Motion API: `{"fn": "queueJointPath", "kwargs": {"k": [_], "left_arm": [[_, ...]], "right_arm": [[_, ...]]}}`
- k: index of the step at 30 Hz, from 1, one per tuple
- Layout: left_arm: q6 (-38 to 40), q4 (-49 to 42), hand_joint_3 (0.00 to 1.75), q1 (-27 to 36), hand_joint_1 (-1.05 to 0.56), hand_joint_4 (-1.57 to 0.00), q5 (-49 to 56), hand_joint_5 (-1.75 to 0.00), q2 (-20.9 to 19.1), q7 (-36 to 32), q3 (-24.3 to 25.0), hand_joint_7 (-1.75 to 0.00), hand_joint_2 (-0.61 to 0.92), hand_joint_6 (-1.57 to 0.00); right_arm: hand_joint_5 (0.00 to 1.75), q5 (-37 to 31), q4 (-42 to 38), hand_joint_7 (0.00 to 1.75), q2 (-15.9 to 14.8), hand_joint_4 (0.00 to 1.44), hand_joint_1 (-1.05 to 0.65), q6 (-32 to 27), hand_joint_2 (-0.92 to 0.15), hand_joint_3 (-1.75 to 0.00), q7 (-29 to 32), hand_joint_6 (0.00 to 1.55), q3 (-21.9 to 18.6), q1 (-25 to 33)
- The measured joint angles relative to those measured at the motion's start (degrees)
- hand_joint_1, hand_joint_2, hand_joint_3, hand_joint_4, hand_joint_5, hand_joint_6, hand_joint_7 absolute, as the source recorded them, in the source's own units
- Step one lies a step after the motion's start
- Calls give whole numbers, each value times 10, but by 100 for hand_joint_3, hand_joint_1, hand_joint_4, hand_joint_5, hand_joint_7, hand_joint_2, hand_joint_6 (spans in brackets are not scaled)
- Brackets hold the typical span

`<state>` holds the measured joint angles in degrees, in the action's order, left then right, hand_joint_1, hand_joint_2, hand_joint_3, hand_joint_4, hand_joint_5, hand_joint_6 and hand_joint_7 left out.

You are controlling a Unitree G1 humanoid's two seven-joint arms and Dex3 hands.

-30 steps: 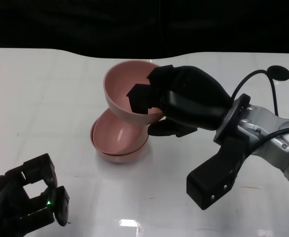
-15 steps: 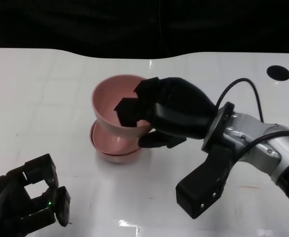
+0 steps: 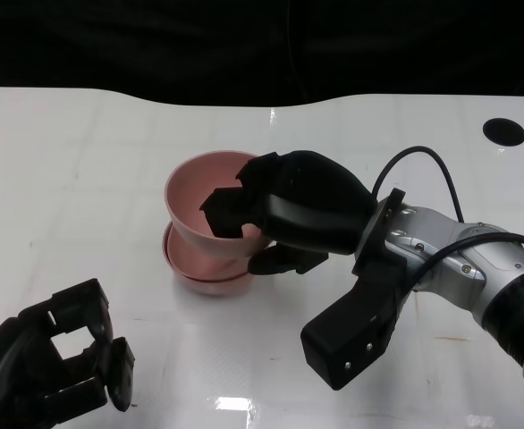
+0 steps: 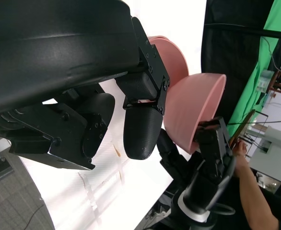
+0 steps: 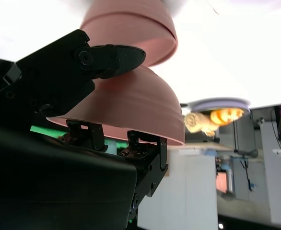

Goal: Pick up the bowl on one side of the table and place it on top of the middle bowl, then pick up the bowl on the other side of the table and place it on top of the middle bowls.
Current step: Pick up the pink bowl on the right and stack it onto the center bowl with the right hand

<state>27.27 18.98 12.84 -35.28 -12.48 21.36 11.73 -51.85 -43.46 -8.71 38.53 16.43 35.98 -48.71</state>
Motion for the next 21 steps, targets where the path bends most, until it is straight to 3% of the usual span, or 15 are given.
{"fn": "queueJointPath", "kwargs": {"k": [21], "left_arm": [[0,3,139,1,26,-105,-3,-175,6,-1,0,-175,92,-87]], "right_arm": [[175,-15,-167,175,45,86,-31,-6,-89,-31,84,57,44,-59]]}}
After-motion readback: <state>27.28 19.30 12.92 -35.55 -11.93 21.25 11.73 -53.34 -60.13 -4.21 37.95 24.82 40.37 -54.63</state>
